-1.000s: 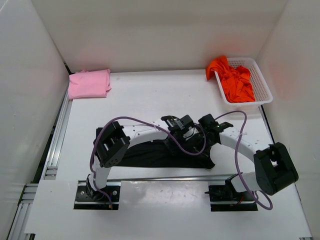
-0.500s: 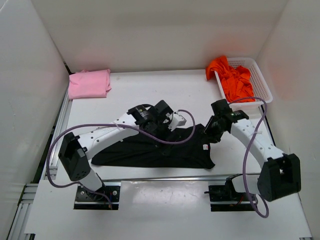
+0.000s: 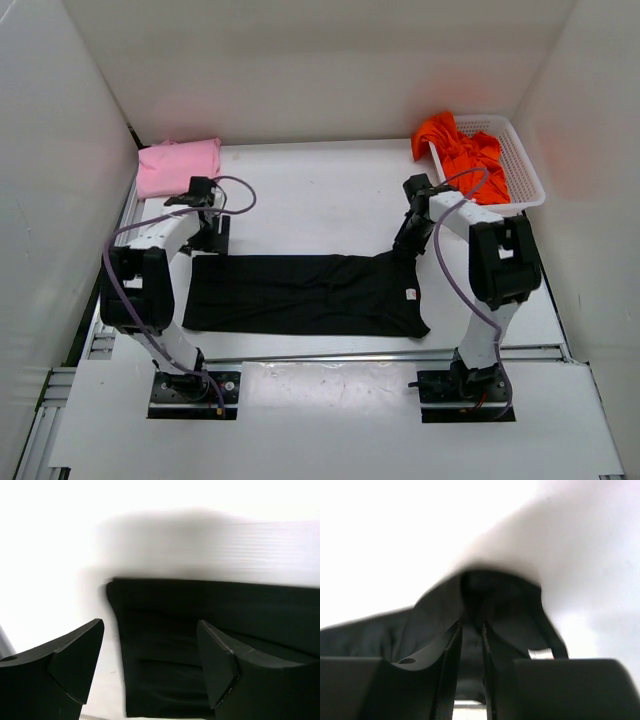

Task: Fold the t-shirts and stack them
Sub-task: Rotate the tshirt 90 degrees

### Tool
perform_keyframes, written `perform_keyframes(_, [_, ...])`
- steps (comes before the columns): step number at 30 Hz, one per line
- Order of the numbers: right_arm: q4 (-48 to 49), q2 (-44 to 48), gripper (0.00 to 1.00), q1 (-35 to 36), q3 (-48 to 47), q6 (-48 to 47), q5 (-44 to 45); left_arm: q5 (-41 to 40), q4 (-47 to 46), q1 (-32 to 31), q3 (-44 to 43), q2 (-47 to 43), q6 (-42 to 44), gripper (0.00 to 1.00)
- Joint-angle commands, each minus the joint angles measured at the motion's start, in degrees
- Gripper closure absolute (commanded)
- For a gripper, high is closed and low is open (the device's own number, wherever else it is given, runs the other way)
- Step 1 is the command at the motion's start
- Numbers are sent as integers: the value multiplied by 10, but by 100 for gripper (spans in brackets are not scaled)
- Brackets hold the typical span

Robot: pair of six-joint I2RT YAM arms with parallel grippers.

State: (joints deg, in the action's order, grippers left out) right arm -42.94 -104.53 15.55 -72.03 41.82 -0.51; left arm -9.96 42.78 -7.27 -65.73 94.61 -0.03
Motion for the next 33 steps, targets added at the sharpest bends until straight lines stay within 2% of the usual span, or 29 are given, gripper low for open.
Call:
perform_keyframes(1, [-11, -55, 74, 0, -44, -8, -14, -75, -31, 46, 24, 26, 0, 15])
perform_keyframes(5, [-45, -116, 74, 18, -106, -8, 9, -75, -44, 91, 24, 83, 0, 15])
perform_keyframes(7, [-73, -160, 70, 18, -139, -14, 24, -75, -44, 102, 24, 98, 0, 15])
perform_keyframes(10, [-111, -230, 70, 18, -234, -24, 31, -54, -44, 116, 24, 110, 0, 14])
perform_keyframes(13, [-141, -307, 70, 11, -385, -19, 20, -46, -44, 135, 39, 103, 0, 11])
perform_keyframes(14, [-141, -346, 70, 11, -475, -19, 10, -41, -44, 146, 45, 89, 0, 10])
perform_keyframes(17, [-119, -397, 70, 11, -619, 12, -53, -27, -44, 161, 60, 50, 0, 8])
perform_keyframes(18, [-102, -405, 70, 11, -628, 22, -67, -21, -44, 161, 65, 37, 0, 7])
perform_keyframes(19, [-61, -405, 70, 11, -628, 42, -77, -9, -44, 161, 75, 21, 0, 5])
perform_keyframes(22, [12, -344, 70, 11, -535, 55, -83, -2, -44, 139, 80, -32, 0, 4])
perform_keyframes(28, [17, -262, 66, 11, -422, 23, -98, -36, -44, 66, 83, -60, 0, 4])
perform_keyframes(33, [17, -187, 65, 11, -335, 4, -97, 10, -38, 18, 15, -41, 0, 4])
